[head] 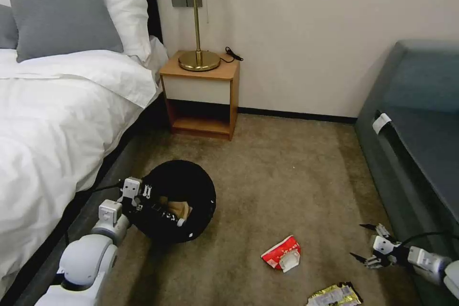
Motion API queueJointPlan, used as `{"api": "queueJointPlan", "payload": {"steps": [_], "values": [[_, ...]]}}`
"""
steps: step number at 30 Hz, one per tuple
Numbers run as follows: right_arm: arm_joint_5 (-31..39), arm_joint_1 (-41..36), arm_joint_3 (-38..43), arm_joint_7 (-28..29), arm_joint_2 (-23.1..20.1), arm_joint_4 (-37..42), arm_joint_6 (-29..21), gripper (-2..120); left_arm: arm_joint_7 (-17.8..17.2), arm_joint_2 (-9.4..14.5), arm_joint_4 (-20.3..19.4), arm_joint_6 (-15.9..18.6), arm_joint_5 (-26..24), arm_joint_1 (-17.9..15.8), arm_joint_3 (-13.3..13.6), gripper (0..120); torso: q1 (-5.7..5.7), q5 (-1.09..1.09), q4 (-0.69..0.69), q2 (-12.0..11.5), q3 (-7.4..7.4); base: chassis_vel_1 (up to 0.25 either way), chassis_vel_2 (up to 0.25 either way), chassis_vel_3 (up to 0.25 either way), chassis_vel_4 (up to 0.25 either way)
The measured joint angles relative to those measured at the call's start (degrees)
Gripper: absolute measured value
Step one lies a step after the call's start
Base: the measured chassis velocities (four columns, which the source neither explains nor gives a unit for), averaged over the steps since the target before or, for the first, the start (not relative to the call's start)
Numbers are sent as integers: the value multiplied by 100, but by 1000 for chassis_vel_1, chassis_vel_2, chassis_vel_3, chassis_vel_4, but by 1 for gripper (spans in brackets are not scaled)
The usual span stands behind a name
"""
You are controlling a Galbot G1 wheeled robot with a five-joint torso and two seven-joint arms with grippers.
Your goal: Pick up the trash bin, then pick up the garbage on the floor and place it into the trash bin.
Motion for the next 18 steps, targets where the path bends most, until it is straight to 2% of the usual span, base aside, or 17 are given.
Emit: {"api": "queueJointPlan", "payload": {"steps": [7,14,18], "values": [[56,23,-149,16,-192,-155,61,100,-42,-9,-244,130,238,112,-78,7,0,0,-2,0,0,0,0,0,0],[158,117,-100,79,-344,-287,265,100,-49,-315,-410,214,494,245,-20,7,0,0,-1,0,0,0,0,0,0],[434,37,124,106,-411,-14,311,100,-73,-458,-691,367,546,376,-213,7,0,0,-2,0,0,0,0,0,0]]}}
